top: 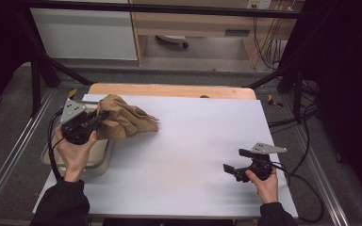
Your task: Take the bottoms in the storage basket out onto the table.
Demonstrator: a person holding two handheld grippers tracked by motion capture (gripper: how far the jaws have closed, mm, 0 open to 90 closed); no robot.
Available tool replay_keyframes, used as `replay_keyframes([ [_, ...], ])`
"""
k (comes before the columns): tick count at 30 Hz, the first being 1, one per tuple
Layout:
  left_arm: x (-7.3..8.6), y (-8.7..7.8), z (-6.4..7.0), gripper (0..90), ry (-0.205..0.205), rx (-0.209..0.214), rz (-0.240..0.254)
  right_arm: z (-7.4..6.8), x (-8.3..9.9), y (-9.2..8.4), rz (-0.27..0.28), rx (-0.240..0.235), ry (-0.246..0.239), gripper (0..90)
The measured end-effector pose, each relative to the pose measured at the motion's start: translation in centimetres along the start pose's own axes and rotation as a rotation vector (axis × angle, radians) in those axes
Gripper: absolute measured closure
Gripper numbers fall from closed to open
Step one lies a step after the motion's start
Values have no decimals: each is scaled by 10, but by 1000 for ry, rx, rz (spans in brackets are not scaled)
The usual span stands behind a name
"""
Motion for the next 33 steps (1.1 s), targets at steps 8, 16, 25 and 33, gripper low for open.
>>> replay_keyframes([
  [8,-1,3,9,801,-8,20,2,0,0,0,2,1,1,6],
  [16,0,7,16,801,-2,23,6,0,0,0,4,1,-1,6],
  [25,3,12,27,801,-5,46,-7,0,0,0,3,0,1,6],
  [33,4,16,39,801,6,69,-15,0,0,0,4,1,-1,6],
])
Point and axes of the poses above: each handheld gripper's, and its own axes: y roughly forward along the jaws, x roughly out of its underside, z roughly to its right, the point moved 5 cm from there along y, roughly forward along the jaws, and after that the axes turned 11 degrees about z, right-handed, at the moved point
